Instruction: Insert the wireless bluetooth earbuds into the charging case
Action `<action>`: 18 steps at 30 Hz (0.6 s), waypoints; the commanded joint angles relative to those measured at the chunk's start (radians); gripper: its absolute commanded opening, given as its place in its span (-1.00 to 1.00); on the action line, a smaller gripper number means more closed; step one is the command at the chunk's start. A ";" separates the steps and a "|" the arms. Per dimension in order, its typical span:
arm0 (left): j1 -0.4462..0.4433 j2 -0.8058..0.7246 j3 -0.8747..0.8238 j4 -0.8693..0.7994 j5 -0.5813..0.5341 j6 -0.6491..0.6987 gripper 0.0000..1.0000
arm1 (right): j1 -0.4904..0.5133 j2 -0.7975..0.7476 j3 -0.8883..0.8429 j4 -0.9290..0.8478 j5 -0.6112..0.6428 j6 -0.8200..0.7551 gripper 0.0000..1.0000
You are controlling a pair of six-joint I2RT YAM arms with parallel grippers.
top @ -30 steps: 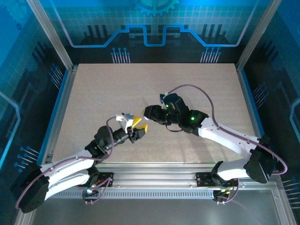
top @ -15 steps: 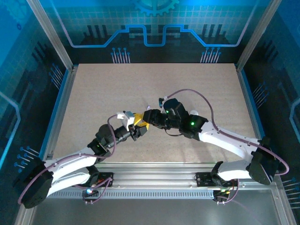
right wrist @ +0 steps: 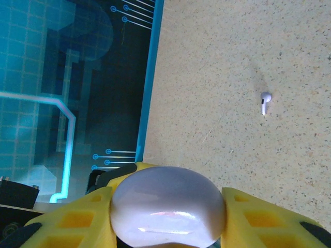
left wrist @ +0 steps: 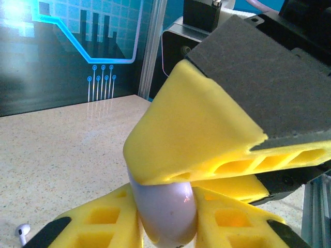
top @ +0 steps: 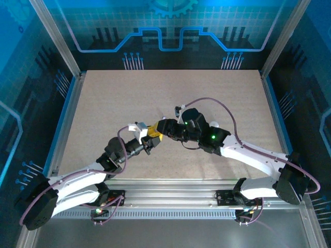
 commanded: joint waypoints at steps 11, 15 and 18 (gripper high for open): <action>-0.005 -0.065 0.032 -0.068 0.029 -0.017 -0.71 | 0.025 -0.100 -0.041 -0.052 0.038 -0.146 0.25; -0.006 -0.072 0.041 -0.091 0.075 -0.029 -0.73 | -0.010 -0.186 -0.046 -0.097 0.044 -0.255 0.37; -0.005 -0.072 0.048 -0.086 0.102 -0.030 -0.75 | -0.044 -0.237 -0.048 -0.119 0.025 -0.349 0.37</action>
